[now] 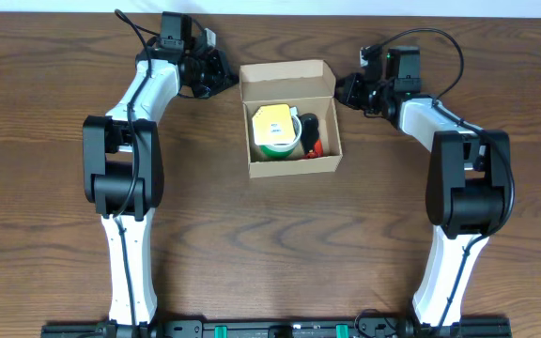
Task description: Pack container
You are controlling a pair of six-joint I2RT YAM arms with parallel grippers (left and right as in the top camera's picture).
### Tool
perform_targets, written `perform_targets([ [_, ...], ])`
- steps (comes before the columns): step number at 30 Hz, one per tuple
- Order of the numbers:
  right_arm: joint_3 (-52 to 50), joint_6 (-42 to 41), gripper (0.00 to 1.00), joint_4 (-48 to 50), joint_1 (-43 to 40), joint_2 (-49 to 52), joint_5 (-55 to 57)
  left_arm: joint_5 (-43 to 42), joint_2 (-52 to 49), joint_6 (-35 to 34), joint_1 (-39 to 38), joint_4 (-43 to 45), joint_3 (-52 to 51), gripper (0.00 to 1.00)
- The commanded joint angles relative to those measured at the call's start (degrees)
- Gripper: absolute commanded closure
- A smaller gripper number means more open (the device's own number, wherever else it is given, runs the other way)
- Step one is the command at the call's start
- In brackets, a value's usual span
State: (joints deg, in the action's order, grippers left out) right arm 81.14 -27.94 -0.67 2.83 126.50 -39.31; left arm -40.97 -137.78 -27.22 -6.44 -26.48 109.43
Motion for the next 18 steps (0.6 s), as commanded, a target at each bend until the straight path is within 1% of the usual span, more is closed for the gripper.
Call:
perform_targets([
  [1,0.0,-1.5,0.99,0.5,0.6,0.6,-1.9,-4.7,-1.0,-0.4,0.0,1.0,1.3,0.95],
  [7,0.0,-2.1,0.99,4.4,0.4,0.6,-5.0,-10.4,-1.0,-0.7,0.1,6.7,1.4,0.95],
  [11,0.0,-2.0,0.99,6.0,-0.2,0.6,-7.2,-12.1,-1.0,-0.7,0.4,7.1,1.6,0.95],
  [18,0.0,-1.8,0.99,11.2,-2.2,0.6,-15.5,-16.6,-1.0,0.7,1.3,7.3,4.6,0.95],
])
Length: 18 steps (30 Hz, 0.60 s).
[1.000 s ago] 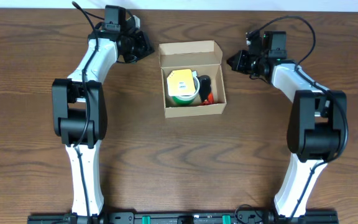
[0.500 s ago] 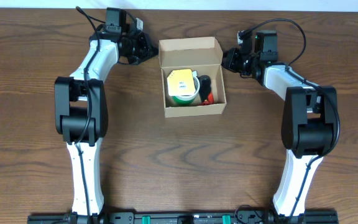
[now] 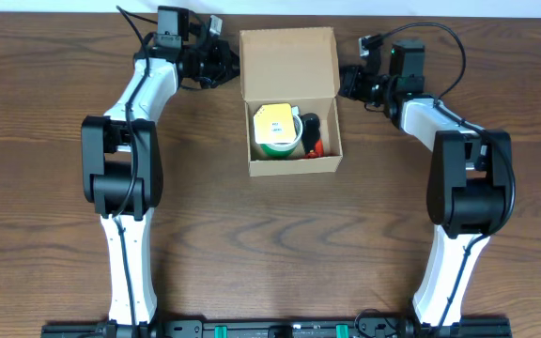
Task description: Pack container
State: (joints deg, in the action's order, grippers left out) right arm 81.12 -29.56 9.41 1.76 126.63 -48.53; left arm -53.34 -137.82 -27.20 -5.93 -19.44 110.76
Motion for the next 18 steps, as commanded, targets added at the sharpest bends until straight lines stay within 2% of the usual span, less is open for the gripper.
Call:
perform_targets([
  [1,0.0,-0.2,0.99,1.9,-1.5,0.5,-7.4,-5.1,-0.9,0.9,0.9,0.2,4.0,0.94],
  [10,1.2,-0.2,0.99,6.3,-3.7,0.4,-20.1,-12.3,-0.1,5.0,1.1,-0.5,9.0,0.94],
  [15,2.4,0.0,0.99,6.3,-3.7,-0.4,-23.1,-11.8,1.7,10.7,1.0,-6.8,9.0,0.95],
  [18,2.4,0.5,0.99,6.0,-3.6,-1.9,-23.1,-9.2,3.1,15.5,0.9,-13.8,9.0,0.94],
])
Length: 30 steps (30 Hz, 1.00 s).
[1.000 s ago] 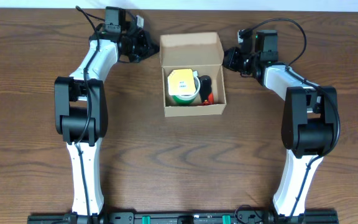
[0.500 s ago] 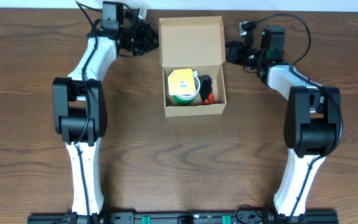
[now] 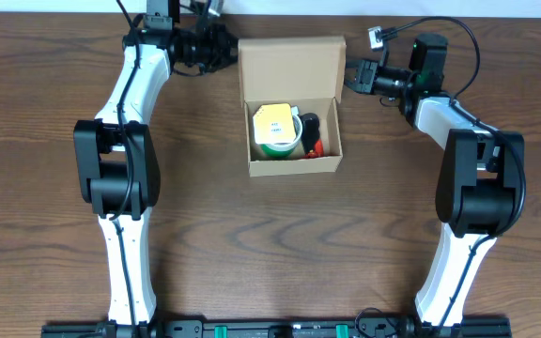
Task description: Pack container
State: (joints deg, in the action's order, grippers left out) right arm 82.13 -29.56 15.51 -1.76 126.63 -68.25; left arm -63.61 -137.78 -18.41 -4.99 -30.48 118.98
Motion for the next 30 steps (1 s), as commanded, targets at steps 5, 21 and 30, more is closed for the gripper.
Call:
perform_targets([
  [5,1.4,4.4,0.98,-4.8,0.0,-5.1,-3.6,6.4,6.2,16.3,-1.2,-13.9,0.8,0.94],
  [21,1.4,34.4,0.99,-55.2,3.0,-26.4,28.7,30.8,20.5,33.4,-7.9,-42.2,0.8,0.94],
  [30,-0.1,37.6,0.99,-66.1,8.0,-32.5,41.9,37.1,22.0,32.9,-15.8,-43.4,-5.6,0.94],
])
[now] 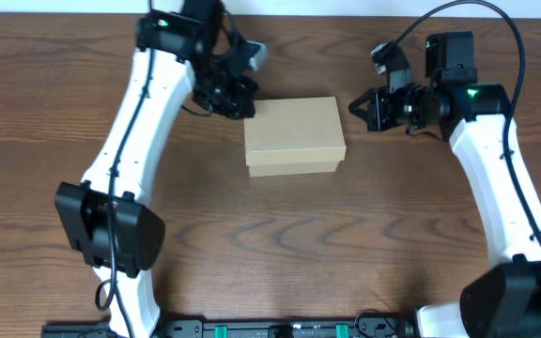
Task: Pack container
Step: 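Press the lid down onto the box with both grippers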
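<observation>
The brown cardboard box (294,135) sits mid-table with its lid folded flat over the top, so its contents are hidden. My left gripper (242,97) hovers at the box's far left corner, touching or just off the lid edge; its dark fingers blur together. My right gripper (359,107) is level with the box's right side, a small gap away from it. Its fingers are spread with nothing between them.
The bare wooden table (280,235) surrounds the box. Both arms reach in from the near edge, with cables trailing along the far edge of the table.
The lid, upright and open 1.0 s ago, now lies shut over the box. Both grippers have come down and toward me from the lid's raised side edges to the box's top corners.
First the box stood open, showing a yellow-green item and dark and red items, with its lid partly raised and a gripper at each side of it. The lid then stood higher, with the grippers following its edges. Now the lid covers the contents.
</observation>
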You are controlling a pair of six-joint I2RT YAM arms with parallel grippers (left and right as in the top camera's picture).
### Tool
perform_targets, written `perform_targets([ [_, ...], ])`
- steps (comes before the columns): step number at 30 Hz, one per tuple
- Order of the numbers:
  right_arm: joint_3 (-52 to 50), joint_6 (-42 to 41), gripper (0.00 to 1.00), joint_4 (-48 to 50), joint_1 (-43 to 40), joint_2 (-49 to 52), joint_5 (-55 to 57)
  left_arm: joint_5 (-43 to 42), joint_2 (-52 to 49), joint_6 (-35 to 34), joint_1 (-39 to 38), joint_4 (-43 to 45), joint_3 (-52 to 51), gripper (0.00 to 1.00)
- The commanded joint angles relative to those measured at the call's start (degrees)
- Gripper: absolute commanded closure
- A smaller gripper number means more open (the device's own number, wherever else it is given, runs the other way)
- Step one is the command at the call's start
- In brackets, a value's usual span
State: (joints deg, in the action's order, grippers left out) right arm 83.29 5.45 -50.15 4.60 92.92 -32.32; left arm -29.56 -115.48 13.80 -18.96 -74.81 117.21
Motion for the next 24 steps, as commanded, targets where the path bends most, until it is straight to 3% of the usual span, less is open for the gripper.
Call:
perform_targets([
  [1,-2.3,2.6,0.99,0.0,2.1,1.4,6.0,3.1,-0.3,0.0,-2.4,2.1,-5.6,0.94],
  [14,-15.7,2.5,0.99,9.0,5.6,3.8,6.1,3.1,-0.3,-5.3,-3.5,11.2,-20.6,0.94],
  [24,-13.5,1.4,0.99,5.4,5.6,2.8,7.3,3.2,2.5,-7.9,-3.5,11.0,-20.7,0.94],
])
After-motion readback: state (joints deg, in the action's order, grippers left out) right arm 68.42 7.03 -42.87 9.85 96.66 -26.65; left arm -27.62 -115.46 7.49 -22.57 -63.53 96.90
